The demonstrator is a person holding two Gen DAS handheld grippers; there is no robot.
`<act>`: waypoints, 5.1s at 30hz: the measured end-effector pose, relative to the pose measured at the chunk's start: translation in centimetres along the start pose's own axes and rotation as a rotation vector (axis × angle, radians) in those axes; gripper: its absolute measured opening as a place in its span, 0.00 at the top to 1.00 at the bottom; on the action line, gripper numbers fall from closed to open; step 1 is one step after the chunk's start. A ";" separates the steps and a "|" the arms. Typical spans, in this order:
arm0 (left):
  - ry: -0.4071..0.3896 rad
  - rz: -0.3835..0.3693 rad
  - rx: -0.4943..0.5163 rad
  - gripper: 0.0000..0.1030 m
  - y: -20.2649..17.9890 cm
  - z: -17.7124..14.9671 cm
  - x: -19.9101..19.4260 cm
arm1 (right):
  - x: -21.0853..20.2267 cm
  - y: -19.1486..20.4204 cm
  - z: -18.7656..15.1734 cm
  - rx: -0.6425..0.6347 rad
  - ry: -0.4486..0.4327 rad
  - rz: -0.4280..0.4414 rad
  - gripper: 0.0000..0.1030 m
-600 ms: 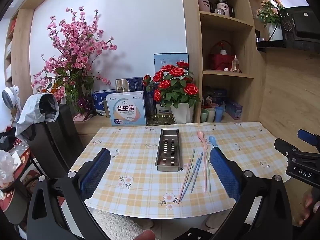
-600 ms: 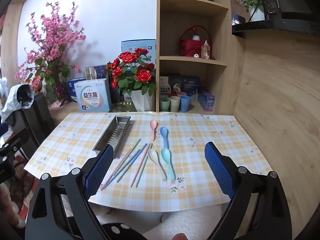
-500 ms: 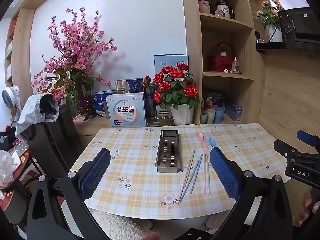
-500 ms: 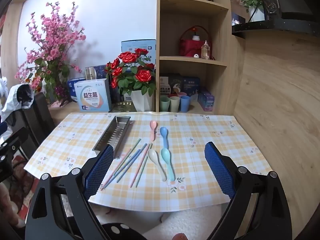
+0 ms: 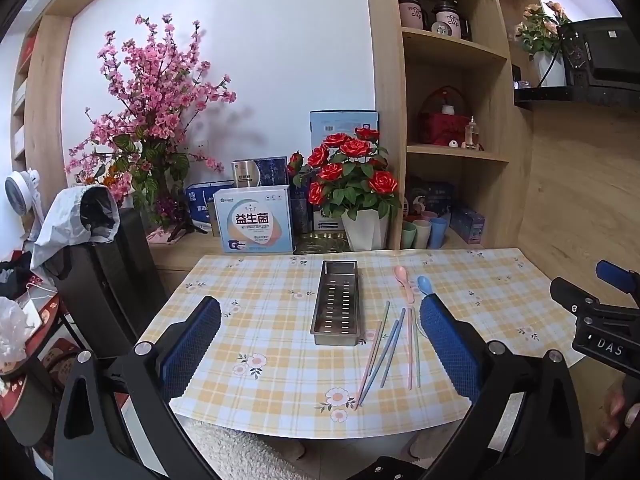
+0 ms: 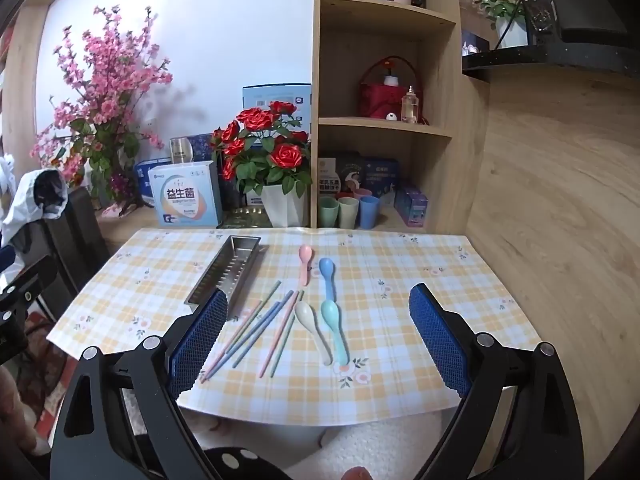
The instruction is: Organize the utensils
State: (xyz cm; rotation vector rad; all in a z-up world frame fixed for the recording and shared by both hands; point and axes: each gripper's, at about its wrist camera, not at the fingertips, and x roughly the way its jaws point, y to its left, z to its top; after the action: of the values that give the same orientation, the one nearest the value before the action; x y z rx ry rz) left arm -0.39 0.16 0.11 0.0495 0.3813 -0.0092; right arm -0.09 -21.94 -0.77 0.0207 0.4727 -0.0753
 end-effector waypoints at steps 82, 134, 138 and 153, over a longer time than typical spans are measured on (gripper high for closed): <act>0.011 -0.009 0.017 0.05 -0.6 -0.5 0.2 | 0.1 -0.1 -0.4 0.010 0.010 0.002 0.13; 0.727 -0.414 0.094 0.92 -4.9 -15.1 30.3 | 27.2 -2.9 -7.1 0.155 0.414 0.212 0.13; 0.742 -0.389 0.094 0.92 -4.5 -15.4 31.0 | 27.7 -3.2 -7.5 0.173 0.425 0.217 0.13; 0.820 -0.372 0.113 0.95 -2.7 -16.1 29.7 | 28.5 -3.1 -8.1 0.188 0.453 0.222 0.13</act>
State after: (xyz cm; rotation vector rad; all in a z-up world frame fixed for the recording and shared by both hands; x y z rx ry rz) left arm 21.11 -1.75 -25.97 0.0926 1.2058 -0.3877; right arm 21.30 -26.66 -20.99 0.2784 0.9118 0.1059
